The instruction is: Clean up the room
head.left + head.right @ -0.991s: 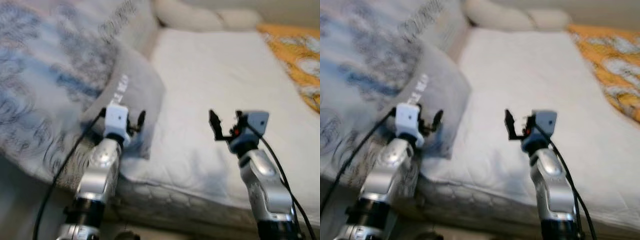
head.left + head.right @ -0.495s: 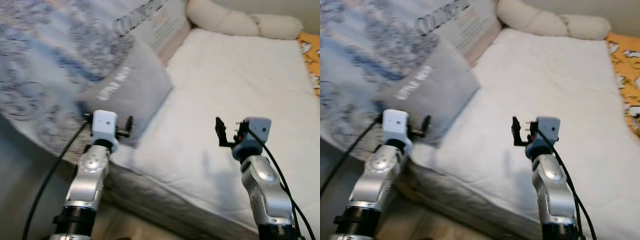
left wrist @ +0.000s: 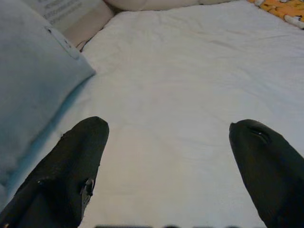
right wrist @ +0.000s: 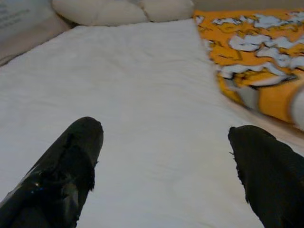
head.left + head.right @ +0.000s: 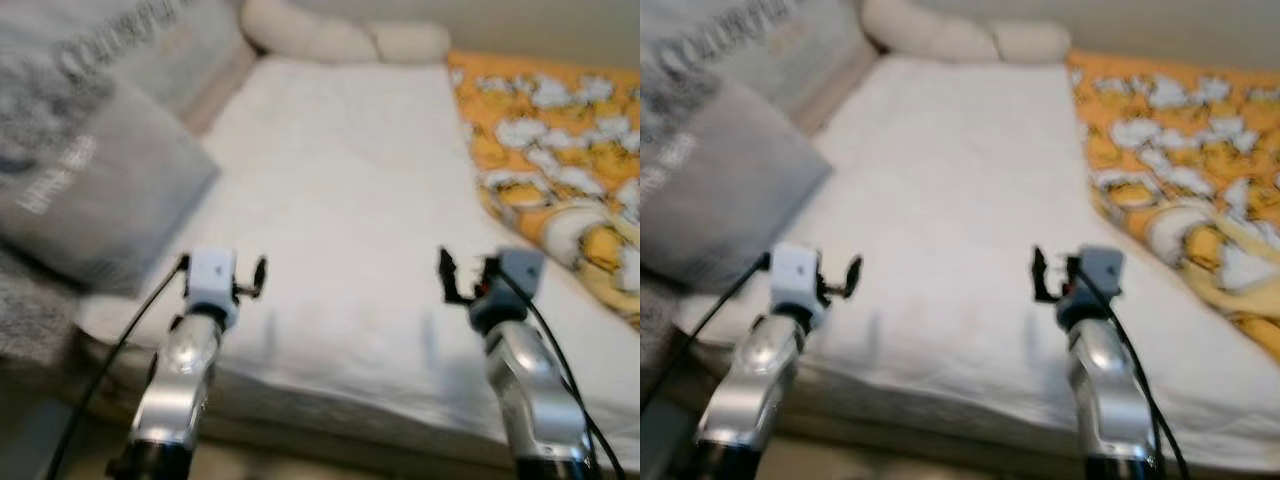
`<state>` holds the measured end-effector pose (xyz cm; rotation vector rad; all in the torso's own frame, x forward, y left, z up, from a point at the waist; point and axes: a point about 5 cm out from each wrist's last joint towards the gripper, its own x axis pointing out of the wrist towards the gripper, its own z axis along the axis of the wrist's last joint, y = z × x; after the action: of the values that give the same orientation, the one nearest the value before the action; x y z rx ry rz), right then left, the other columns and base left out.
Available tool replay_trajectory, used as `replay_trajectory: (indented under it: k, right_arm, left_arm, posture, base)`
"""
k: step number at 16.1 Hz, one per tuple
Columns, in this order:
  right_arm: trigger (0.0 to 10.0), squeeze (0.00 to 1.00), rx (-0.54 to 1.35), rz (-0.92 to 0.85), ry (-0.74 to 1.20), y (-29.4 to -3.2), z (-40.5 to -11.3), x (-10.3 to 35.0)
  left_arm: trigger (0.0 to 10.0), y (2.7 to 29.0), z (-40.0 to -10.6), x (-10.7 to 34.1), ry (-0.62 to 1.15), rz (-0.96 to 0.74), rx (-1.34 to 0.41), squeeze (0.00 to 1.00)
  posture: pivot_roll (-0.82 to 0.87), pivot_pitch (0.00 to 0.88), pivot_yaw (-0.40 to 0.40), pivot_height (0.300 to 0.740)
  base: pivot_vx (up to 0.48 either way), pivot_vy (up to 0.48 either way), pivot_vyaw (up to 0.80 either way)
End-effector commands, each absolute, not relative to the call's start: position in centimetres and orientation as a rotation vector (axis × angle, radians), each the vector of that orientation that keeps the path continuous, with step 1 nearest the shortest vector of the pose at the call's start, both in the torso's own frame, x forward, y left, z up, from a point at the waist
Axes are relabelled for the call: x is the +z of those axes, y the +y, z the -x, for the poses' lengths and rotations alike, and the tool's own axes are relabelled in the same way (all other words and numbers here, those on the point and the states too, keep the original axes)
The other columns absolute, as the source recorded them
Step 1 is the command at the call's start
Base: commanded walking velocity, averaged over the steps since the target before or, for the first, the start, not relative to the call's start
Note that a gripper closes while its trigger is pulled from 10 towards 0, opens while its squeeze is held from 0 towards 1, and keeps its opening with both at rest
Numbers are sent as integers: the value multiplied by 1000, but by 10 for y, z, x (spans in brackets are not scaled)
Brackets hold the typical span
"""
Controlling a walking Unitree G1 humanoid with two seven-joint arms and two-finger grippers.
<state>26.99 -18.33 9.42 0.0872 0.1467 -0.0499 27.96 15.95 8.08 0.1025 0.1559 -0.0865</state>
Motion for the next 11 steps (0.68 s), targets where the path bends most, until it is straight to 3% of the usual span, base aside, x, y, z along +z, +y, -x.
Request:
replay_trajectory:
  k: [1, 11]
  right_arm:
    - [10000, 1000, -56, -74, 135, -186, -270, 97]
    - [10000, 1000, -44, -35, 136, -188, -273, 99]
  left_arm:
    - [10000, 155, -282, 87, 134, -103, -92, 1000]
    - [10000, 152, -285, 89, 130, -67, -74, 1000]
  posture:
    - [-28, 0, 14, 740]
    - [-42, 0, 14, 740]
  base:
    - [0, -480, 0]
    - [0, -480, 0]
